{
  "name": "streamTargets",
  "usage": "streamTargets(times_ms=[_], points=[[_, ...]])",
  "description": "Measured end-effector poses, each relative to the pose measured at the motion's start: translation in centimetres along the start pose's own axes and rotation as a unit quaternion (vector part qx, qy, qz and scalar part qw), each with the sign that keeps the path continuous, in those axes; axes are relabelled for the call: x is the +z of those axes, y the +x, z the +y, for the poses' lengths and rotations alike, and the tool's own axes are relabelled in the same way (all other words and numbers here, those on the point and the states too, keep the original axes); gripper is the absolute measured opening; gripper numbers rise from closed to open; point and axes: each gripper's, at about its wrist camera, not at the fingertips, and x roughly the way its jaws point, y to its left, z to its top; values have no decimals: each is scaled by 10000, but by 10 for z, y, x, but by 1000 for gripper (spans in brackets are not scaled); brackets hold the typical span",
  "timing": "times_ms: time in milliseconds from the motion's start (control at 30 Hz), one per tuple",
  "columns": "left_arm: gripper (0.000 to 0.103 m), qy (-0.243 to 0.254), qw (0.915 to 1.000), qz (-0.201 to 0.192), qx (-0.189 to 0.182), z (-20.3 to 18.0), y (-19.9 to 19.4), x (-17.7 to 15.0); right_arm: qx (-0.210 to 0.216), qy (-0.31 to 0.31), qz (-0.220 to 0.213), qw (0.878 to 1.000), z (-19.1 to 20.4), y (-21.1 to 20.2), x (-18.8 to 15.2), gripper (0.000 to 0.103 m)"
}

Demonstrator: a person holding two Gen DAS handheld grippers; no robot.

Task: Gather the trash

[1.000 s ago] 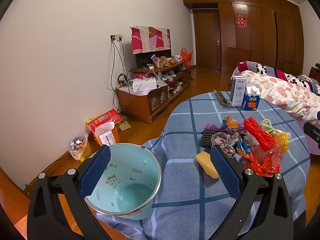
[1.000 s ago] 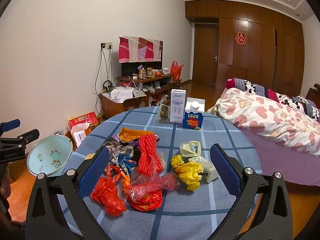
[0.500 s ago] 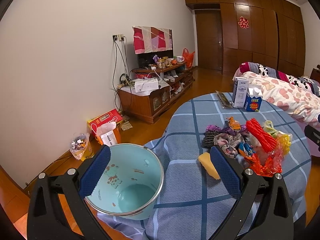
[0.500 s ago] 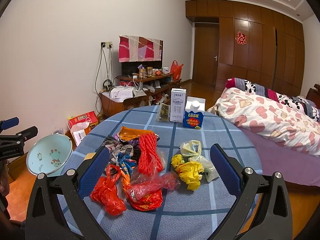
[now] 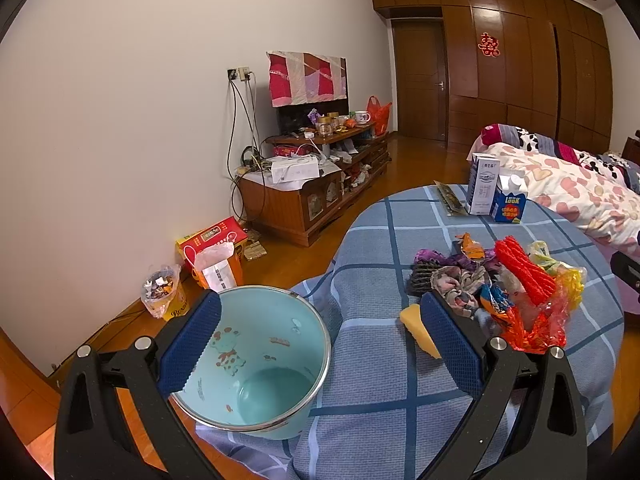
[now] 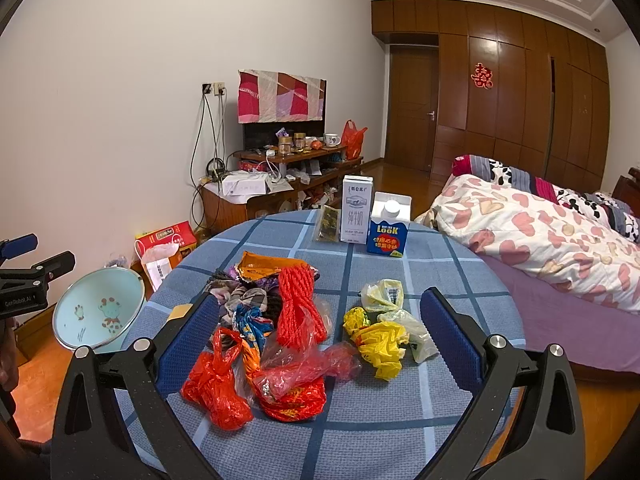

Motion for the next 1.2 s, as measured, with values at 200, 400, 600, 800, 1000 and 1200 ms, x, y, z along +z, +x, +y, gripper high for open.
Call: streamTargets(times_ms=[200, 400, 600, 800, 1000, 1200], points=[[97, 0, 10000, 9, -3, 0, 0, 0, -1, 3, 0, 10000, 0, 0, 0, 99], [97, -6, 10000, 27, 11, 2, 1, -1, -4, 3, 7, 10000, 0, 0, 0, 99], [97, 9, 10000, 39, 22, 2, 3, -1, -3, 1, 12, 10000, 0, 1, -2, 99], [97, 4, 10000, 45, 24, 4, 3, -2, -5, 1, 15, 10000, 0, 1, -1, 99], [97, 8, 9999, 93, 62, 4, 9, -4, -21, 12, 37, 10000, -1, 3, -6, 99], [97, 24, 9998, 155, 90, 1, 14, -4, -67, 8, 77, 9999, -6, 10, -14, 99]])
